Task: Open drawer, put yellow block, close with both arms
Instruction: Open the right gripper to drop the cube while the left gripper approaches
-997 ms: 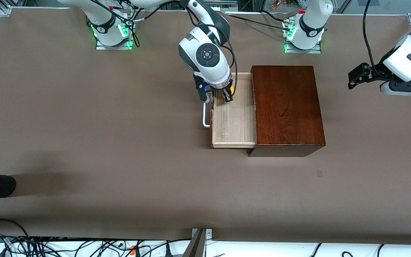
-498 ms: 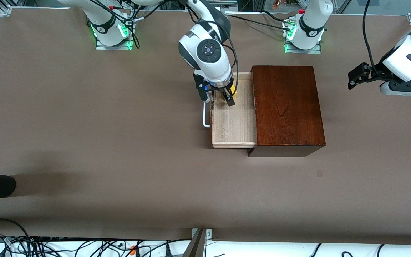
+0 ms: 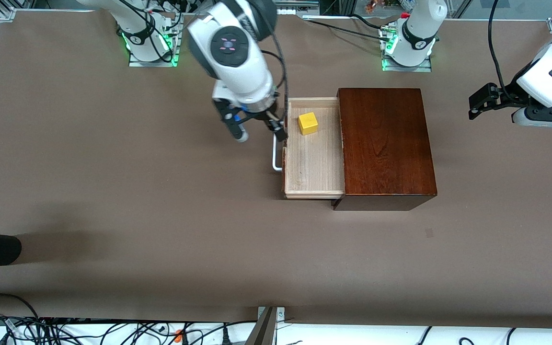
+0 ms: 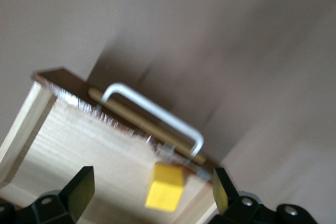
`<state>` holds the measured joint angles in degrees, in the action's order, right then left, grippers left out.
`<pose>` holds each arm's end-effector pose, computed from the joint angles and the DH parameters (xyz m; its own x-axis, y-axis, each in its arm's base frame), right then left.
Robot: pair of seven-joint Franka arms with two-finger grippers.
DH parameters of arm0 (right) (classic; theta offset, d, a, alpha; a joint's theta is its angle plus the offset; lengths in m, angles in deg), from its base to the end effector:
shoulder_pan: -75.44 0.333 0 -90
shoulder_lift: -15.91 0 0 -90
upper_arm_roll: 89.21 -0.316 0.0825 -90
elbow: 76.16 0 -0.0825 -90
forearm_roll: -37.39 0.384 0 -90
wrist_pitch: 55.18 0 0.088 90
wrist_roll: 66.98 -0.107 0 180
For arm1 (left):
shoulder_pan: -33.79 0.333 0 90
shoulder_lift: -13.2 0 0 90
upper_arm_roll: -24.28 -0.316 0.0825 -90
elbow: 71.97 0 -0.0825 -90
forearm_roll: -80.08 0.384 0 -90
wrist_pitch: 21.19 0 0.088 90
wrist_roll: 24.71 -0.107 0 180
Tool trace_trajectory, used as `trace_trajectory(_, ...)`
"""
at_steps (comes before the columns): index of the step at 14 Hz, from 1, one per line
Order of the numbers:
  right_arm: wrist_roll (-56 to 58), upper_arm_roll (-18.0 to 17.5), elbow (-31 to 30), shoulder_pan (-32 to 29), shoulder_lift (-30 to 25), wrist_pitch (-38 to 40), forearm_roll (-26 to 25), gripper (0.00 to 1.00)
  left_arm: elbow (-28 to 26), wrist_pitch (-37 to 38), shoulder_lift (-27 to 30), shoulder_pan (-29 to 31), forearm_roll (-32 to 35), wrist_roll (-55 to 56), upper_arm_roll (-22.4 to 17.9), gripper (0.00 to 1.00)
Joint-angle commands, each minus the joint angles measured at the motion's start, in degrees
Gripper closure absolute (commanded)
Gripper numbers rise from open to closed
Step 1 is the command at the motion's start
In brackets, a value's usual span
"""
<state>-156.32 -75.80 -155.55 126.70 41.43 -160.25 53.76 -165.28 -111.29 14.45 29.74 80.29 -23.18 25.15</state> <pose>0.5131 0.4636 0.4644 0.5749 -0.7991 -0.1757 -0.8130 -0.5821 -0.0126 0.5446 -0.0466 0.6094 0.9977 -0.0591 -0.0341 -0.0593 -0.9982 -0.0049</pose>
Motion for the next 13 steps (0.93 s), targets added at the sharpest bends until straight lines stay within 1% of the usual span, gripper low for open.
trace_trajectory(1,17.6,6.2,-1.1,-0.1,-2.4,4.4,-0.1,0.00,1.2,0.5,-1.0,-0.6,0.8,-1.2,0.4,0.00)
trace_trajectory(4,33.6,13.9,-1.1,-0.2,-3.0,8.5,0.1,0.00,2.3,0.8,-2.2,-1.7,1.1,-1.2,3.1,0.00)
trace_trajectory(6,45.9,20.0,-1.1,-0.4,-3.2,9.9,0.1,0.00,2.2,0.7,-2.6,-1.7,1.2,-1.3,7.3,0.00)
trace_trajectory(7,52.5,22.2,-1.2,-1.2,-4.1,10.1,0.2,0.00,2.5,0.4,-2.9,-1.8,0.5,-1.4,8.2,0.00)
trace_trajectory(8,58.5,22.8,-1.1,-3.0,-4.3,10.8,0.2,0.00,3.0,0.3,-4.0,-2.6,-0.6,-1.4,9.0,0.00)
trace_trajectory(10,69.3,21.9,-1.2,-9.4,-5.0,13.2,0.0,0.00,7.0,0.1,-7.4,-5.3,-2.2,-2.2,11.4,0.00)
trace_trajectory(11,75.6,21.6,-1.4,-12.5,-6.1,15.0,-0.5,0.00,8.6,0.0,-9.1,-7.5,-2.0,-3.3,13.1,0.00)
trace_trajectory(13,86.6,21.2,-1.3,-17.1,-7.7,17.2,-0.9,0.00,12.7,0.0,-14.3,-12.3,-2.4,-8.0,14.4,0.00)
